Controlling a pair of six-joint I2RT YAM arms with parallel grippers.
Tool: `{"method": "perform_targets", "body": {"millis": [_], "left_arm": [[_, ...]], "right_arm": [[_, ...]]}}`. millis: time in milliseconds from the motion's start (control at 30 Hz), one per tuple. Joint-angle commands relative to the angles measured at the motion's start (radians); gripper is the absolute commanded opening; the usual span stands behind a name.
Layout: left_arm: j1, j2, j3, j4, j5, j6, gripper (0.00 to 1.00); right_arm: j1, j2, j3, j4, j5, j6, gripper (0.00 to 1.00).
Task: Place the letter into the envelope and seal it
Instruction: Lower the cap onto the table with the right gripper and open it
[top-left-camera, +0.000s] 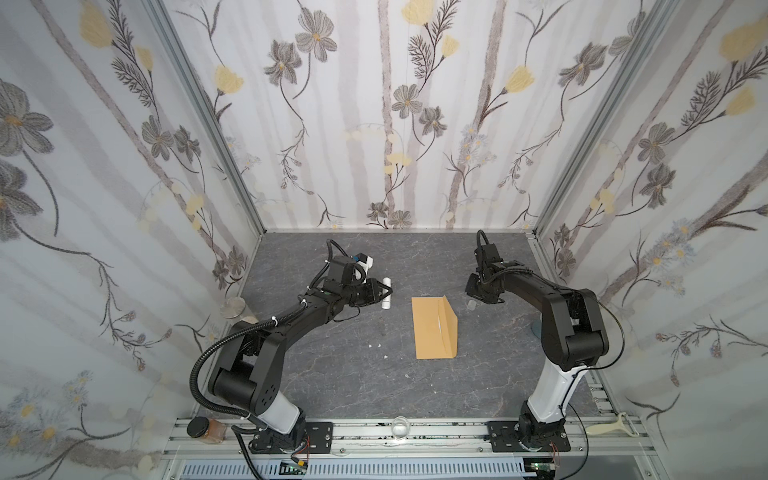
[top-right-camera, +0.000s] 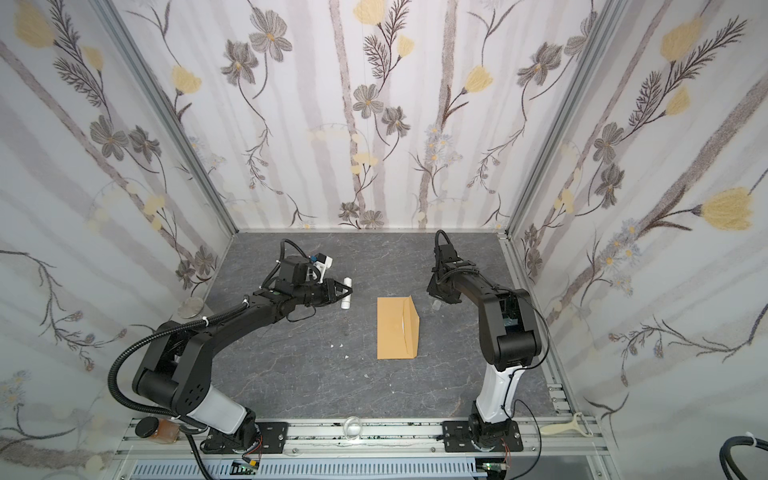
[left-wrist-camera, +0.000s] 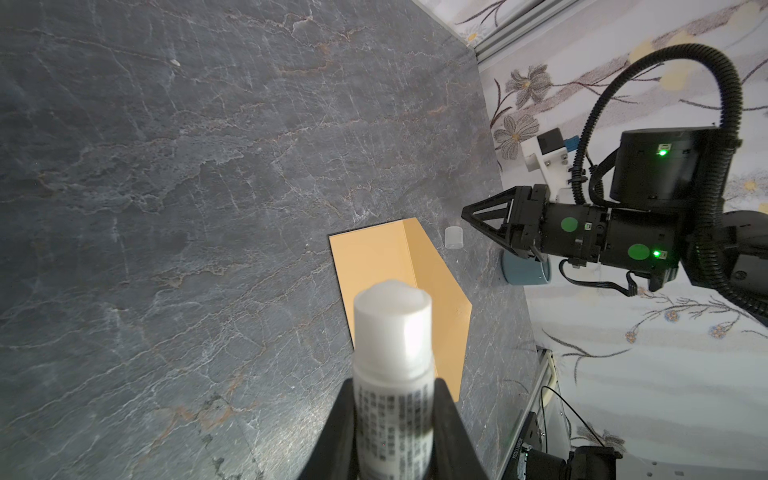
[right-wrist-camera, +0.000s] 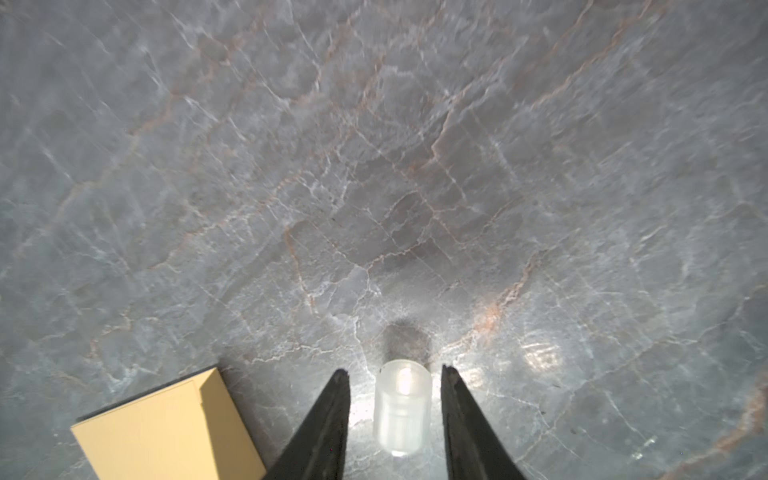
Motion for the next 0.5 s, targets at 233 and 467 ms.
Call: {"method": "perform_targets", "body": {"millis": [233, 467], "left_arm": [[0.002, -0.022, -0.003, 0.051, 0.007, -0.016, 0.00], [0.001, -0.056, -0.011, 0.054, -0.025, -0.034, 0.00]], "right_arm": [[-0.006, -0.174, 0.003, 0.049, 0.023, -0.031, 0.00], [-0.001, -0.326, -0.151, 0.329, -0.090, -0.040, 0.00]]}}
